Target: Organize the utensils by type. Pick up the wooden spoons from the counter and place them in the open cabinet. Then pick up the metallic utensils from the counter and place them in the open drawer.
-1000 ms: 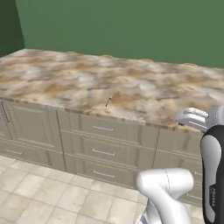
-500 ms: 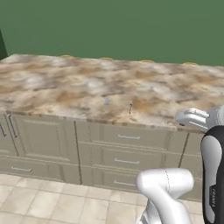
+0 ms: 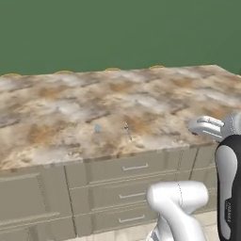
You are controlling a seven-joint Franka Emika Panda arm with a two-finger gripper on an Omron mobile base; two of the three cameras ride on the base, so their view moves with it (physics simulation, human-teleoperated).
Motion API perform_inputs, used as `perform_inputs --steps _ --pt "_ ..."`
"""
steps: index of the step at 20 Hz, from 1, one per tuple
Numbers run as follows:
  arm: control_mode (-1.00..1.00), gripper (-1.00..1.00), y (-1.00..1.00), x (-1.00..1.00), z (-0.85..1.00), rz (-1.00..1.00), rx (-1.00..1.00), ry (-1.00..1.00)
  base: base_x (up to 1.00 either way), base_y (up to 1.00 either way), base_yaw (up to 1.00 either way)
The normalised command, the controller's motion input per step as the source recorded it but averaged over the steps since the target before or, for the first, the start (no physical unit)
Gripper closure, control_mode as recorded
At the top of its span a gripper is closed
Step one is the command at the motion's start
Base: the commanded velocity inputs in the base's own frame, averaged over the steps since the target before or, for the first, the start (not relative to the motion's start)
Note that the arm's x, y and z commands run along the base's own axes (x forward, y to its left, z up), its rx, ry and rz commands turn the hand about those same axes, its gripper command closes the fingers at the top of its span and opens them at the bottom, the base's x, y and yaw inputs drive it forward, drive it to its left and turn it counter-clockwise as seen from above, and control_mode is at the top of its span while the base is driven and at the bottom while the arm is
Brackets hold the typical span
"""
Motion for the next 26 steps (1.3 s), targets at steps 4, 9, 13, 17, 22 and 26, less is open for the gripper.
perform_inputs --steps 4,9,13,17,22,26 --pt "1.00 -1.00 0.00 0.00 0.00 0.00 0.00 0.00 0.54 0.53 -0.27" --pt "1.00 -1.00 0.00 0.00 0.00 0.00 0.00 0.00 0.65 0.42 -0.08" --pt "1.00 -1.00 0.00 0.00 0.00 0.00 0.00 0.00 0.50 0.20 0.00" --pt "1.00 -1.00 0.00 0.00 0.00 0.00 0.00 0.00 0.58 0.07 0.00" --pt "1.00 -1.00 0.00 0.00 0.00 0.00 0.00 0.00 0.14 0.02 0.00" --pt "1.00 -1.00 0.00 0.00 0.00 0.00 0.00 0.00 0.00 0.00 0.00"
